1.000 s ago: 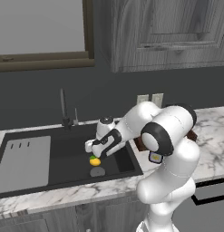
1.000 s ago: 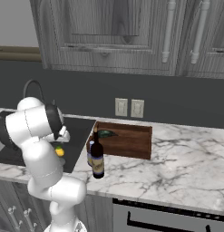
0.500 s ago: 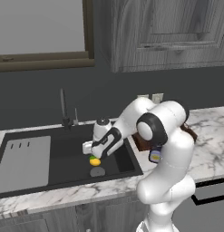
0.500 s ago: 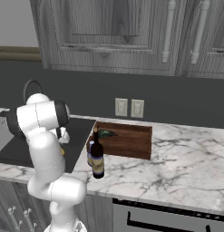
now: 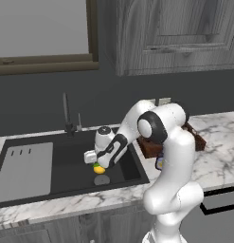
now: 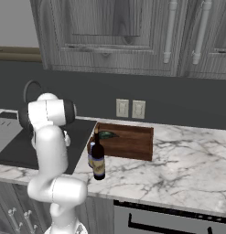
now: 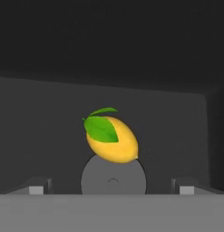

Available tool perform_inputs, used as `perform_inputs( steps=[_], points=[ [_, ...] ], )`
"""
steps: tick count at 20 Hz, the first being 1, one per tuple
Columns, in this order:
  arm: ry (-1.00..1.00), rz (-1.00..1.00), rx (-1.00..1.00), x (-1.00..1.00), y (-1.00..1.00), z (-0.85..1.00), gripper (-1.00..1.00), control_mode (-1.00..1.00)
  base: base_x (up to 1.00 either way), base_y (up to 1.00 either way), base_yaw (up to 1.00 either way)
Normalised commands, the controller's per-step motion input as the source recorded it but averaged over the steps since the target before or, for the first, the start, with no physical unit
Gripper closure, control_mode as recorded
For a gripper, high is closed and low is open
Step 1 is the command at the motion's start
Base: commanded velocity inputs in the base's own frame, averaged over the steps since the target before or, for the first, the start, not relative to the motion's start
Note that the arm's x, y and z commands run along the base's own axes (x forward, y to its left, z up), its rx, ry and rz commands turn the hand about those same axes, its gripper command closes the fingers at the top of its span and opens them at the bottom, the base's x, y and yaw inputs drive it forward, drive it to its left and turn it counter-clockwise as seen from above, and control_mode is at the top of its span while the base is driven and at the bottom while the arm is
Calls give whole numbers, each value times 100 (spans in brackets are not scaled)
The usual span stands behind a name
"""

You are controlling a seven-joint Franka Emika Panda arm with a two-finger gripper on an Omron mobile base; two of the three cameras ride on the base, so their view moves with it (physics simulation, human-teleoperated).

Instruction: Pick up all produce items and place them in the sink. Turn on the sink faucet to wash them. Then turn the sink off and put them in the tray.

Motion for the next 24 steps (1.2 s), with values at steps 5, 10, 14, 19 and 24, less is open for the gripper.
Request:
perform_inputs(
  steps=[5,10,14,19,24],
  points=[
    [2,0,0,11,6,-22,-100,-100,0,0,0],
    [2,0,0,7,0,-21,-100,-100,0,0,0],
    [1,0,0,12,0,-20,-100,-100,0,0,0],
    [1,0,0,12,0,-22,-100,-100,0,0,0],
    [1,0,0,10,1,-22,-100,-100,0,0,0]
  ],
)
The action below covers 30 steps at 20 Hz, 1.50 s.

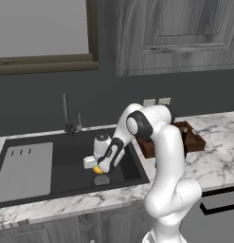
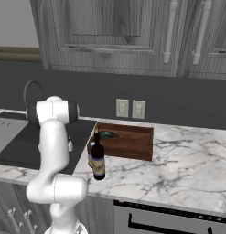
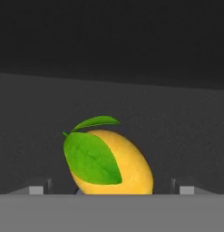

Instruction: Pick up all produce items and place them in the sink. Turn on the sink faucet to wash them. Then turn the sink off and put them in the tray.

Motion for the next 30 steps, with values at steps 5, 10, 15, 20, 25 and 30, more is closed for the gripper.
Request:
perform_inputs(
  steps=[5,10,15,20,25,30],
  points=[
    [0,0,0,13,2,-22,-100,-100,0,0,0],
    [0,1,0,17,6,-20,-100,-100,0,0,0],
    [1,0,0,3,5,-17,100,-100,0,0,0],
    [-1,0,0,-5,0,0,100,-100,0,0,0],
    [-9,0,0,-33,0,33,100,-100,0,0,0],
    [-5,0,0,-25,0,58,100,-100,0,0,0]
  ],
)
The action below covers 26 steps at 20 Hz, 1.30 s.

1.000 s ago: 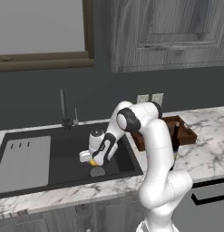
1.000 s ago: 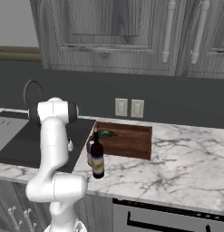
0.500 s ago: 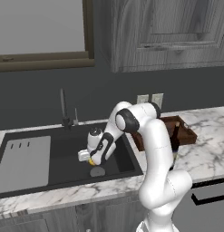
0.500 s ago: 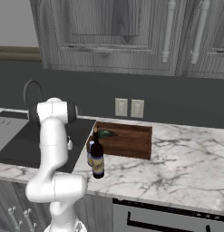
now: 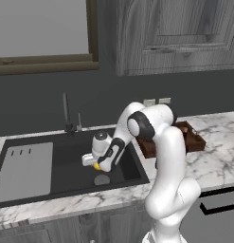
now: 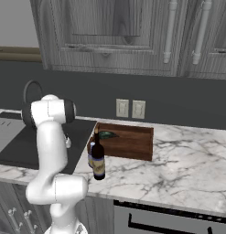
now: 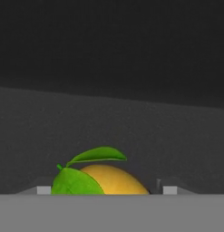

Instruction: Pick up all produce items and place them in the sink. Turn on the sink faucet to wash them. Then turn the sink off and put them in the tray.

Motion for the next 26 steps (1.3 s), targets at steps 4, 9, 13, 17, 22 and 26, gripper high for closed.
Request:
perform_inputs(
  steps=[4,9,13,17,22,26],
  points=[
    [-4,0,0,-28,0,62,100,-100,0,0,0],
    [-2,0,0,-26,-1,66,100,-100,0,0,0],
    [-1,0,0,-24,-1,70,100,-100,0,0,0],
    [0,0,0,-15,-8,70,100,-100,0,0,0],
    [0,0,0,-3,-13,70,100,-100,0,0,0],
    [0,0,0,-5,-4,72,100,-100,0,0,0]
  ],
)
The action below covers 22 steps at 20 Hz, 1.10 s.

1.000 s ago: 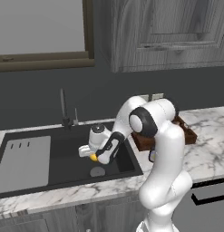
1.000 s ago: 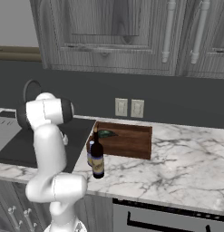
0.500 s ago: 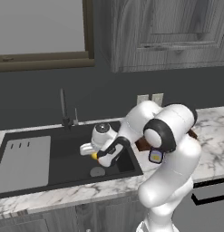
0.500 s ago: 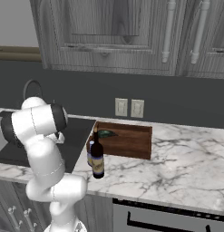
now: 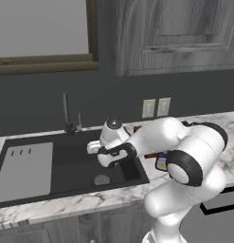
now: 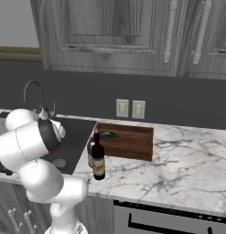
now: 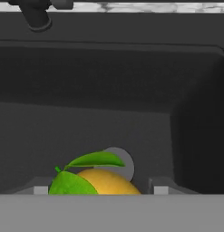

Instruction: Pick up all produce items and place them in the sink. Turn on the sink faucet to wash them. Then turn the sink off and put them in the tray.

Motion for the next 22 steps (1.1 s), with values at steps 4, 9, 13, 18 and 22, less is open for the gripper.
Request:
perform_inputs(
  steps=[4,9,13,18,22],
  points=[
    [0,0,0,-20,-7,66,100,-100,0,0,0],
    [0,0,0,-28,-1,63,100,-100,0,0,0],
    [0,0,0,-23,-15,53,100,-100,0,0,0],
    [0,-3,0,-29,-33,40,100,-100,0,0,0],
    [0,-7,0,-32,-39,31,100,-100,0,0,0]
  ],
)
